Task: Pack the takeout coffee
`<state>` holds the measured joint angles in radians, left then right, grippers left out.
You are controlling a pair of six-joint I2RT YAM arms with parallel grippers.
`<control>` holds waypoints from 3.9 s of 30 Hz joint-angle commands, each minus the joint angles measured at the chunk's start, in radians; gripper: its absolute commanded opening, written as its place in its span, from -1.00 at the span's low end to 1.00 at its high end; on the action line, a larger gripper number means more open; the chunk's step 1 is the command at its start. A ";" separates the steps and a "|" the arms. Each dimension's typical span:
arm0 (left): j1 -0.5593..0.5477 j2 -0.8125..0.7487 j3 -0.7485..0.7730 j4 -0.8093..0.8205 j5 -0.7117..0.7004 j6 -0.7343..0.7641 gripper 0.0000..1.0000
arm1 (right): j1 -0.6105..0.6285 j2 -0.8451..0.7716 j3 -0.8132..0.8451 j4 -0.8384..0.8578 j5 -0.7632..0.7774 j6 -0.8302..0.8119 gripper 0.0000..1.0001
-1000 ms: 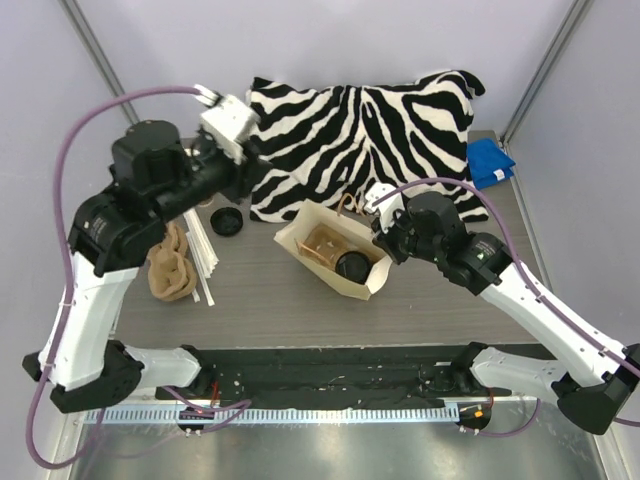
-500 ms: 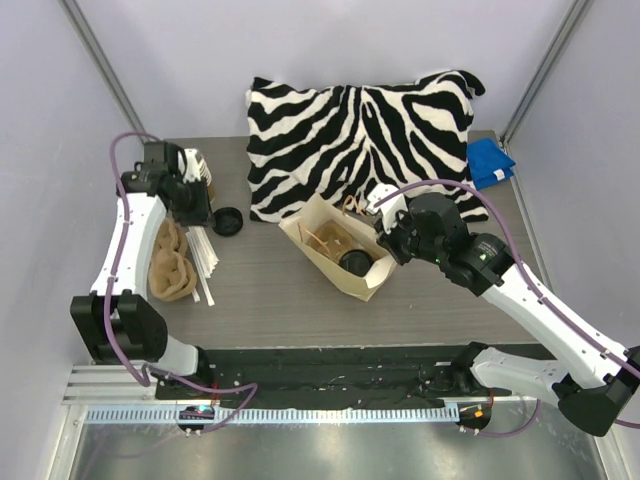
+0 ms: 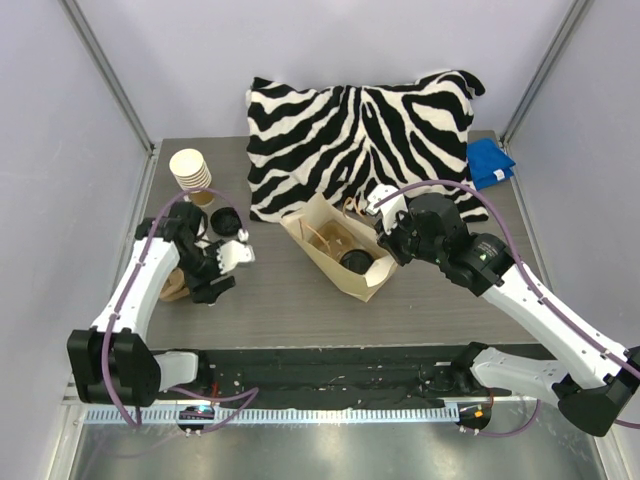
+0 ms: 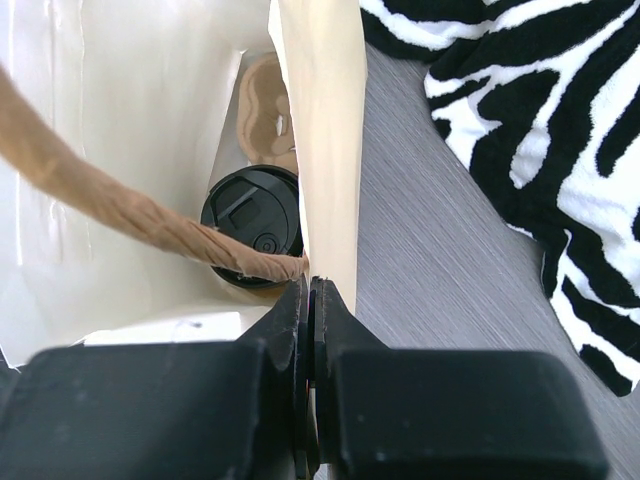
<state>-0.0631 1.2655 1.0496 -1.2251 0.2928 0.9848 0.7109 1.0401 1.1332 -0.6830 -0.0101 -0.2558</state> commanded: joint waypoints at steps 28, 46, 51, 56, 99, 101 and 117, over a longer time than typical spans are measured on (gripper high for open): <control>0.000 0.120 -0.233 0.142 -0.112 1.207 -0.10 | -0.001 0.041 0.033 -0.069 -0.008 0.000 -0.98; 0.000 0.129 -0.361 0.345 -0.086 1.270 -0.33 | -0.001 0.035 0.042 -0.092 0.001 0.000 -0.99; 0.000 0.104 -0.401 0.348 -0.080 1.296 -0.52 | -0.001 0.031 0.039 -0.095 0.004 0.001 -0.98; 0.000 0.087 -0.408 0.351 -0.064 1.304 -0.83 | 0.001 0.035 0.040 -0.093 -0.001 0.001 -0.99; -0.265 0.109 0.880 0.596 0.188 -1.042 -1.00 | -0.001 0.032 0.077 -0.084 -0.008 0.061 -0.72; -0.251 0.126 0.911 0.640 0.123 -1.196 -1.00 | -0.001 0.034 0.088 -0.084 -0.005 0.070 -0.50; -0.247 0.208 0.895 0.990 -0.193 -1.853 -1.00 | -0.025 0.031 0.160 -0.095 0.044 0.108 0.05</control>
<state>-0.3126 1.4239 1.8732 -0.3470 0.1856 -0.7151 0.6930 1.0882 1.2461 -0.7944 0.0010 -0.1661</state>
